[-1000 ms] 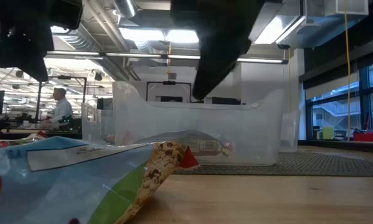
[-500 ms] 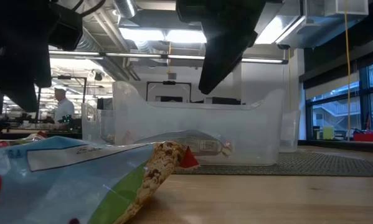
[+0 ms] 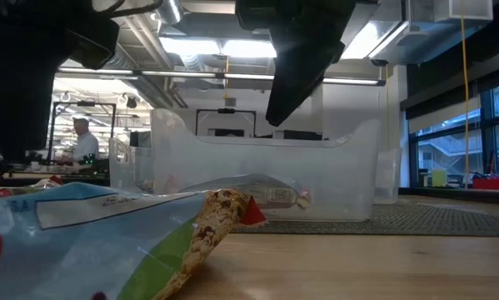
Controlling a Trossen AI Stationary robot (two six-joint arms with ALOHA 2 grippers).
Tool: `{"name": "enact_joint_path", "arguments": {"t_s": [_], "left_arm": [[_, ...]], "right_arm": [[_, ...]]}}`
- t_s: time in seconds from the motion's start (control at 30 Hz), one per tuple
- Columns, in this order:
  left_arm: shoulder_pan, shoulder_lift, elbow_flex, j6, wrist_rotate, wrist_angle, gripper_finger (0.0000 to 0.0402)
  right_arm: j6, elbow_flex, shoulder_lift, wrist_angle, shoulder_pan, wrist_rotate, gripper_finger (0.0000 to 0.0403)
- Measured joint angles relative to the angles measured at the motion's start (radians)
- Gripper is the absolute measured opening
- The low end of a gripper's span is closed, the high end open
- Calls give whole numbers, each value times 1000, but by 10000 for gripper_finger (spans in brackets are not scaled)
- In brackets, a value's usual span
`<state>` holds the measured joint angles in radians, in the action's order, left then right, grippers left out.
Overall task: Pick and place Granola Bars by type
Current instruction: Put the red granola bar into the bottom transparent bin
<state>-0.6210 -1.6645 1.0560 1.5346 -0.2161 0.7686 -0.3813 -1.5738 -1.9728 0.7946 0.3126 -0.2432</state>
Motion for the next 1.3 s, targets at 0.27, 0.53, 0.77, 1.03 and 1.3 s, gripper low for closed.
{"name": "enact_joint_path", "arguments": {"t_s": [0.27,0.53,0.77,1.03,1.3], "left_arm": [[1,-96,23,82,1,-18,244],[4,-153,22,105,32,-31,246],[4,-154,22,101,52,-39,245],[4,-152,22,84,65,-40,227],[4,-150,22,77,84,-33,173]], "right_arm": [[-1,0,0,-4,0,0,171],[1,0,0,-3,0,0,171],[-1,0,0,2,0,21,171],[-8,1,9,8,11,43,171],[-35,-3,84,110,61,8,171]]}}
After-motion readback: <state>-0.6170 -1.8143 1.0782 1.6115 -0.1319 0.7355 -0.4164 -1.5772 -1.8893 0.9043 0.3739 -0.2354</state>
